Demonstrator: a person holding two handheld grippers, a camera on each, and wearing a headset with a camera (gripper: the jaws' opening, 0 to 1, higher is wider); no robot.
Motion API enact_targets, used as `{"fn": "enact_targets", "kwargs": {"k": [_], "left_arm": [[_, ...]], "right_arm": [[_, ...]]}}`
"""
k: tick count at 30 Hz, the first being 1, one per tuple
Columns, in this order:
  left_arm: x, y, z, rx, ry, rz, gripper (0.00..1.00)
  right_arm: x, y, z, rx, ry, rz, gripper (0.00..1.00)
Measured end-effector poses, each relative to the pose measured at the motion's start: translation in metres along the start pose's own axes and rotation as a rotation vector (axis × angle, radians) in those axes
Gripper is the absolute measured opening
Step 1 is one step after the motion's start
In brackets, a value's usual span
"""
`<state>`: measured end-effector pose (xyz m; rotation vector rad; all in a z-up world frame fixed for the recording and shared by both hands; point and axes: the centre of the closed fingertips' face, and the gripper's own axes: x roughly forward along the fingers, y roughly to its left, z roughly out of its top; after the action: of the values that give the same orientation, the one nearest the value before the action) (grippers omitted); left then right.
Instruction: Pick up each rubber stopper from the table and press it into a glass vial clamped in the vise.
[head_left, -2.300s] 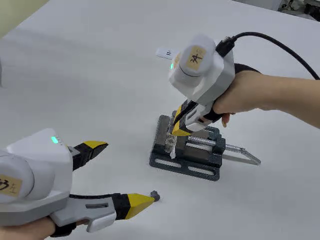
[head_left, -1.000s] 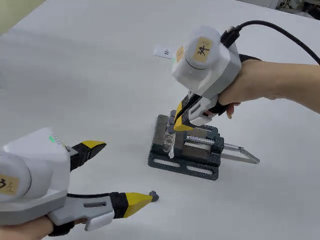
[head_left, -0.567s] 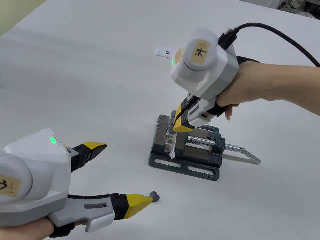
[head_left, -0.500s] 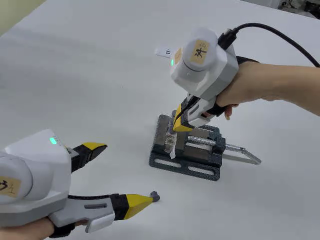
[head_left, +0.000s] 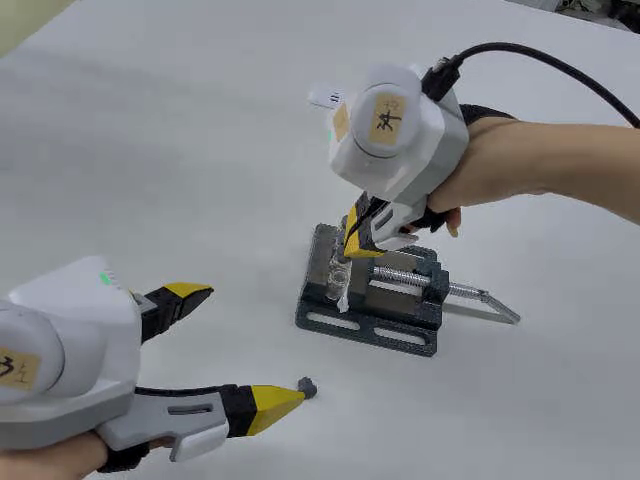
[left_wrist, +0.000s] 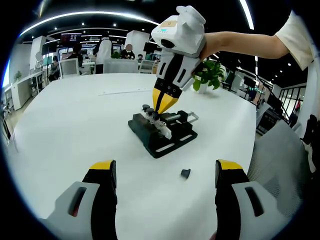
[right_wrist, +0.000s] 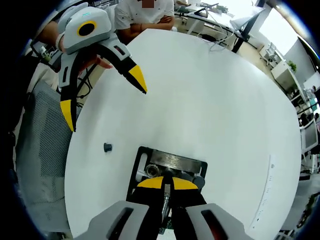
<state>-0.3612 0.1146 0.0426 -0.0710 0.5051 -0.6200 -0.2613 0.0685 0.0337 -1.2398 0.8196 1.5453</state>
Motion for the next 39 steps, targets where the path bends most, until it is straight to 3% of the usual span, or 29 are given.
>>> {"fn": "enact_targets", "kwargs": {"k": [19,22,29,37,39], "left_arm": [[0.001,0.001,-0.002,-0.009,0.000,0.000,0.79],[0.002,0.000,-0.003,-0.011,0.001,-0.004,0.79],[0.004,0.002,-0.005,-0.026,0.000,-0.002,0.79],[0.003,0.008,-0.009,-0.046,0.004,0.009,0.79],[0.003,0.010,-0.010,-0.051,0.005,0.012,0.79]], "right_arm": [[0.001,0.000,0.002,0.031,-0.020,0.010,0.00],[0.002,-0.002,0.002,0.069,-0.026,0.034,0.00],[0.001,0.004,0.002,0.045,0.010,0.050,0.00],[0.002,0.002,0.002,0.070,0.013,0.087,0.00],[0.003,0.002,-0.001,0.108,0.021,0.110,0.00]]}}
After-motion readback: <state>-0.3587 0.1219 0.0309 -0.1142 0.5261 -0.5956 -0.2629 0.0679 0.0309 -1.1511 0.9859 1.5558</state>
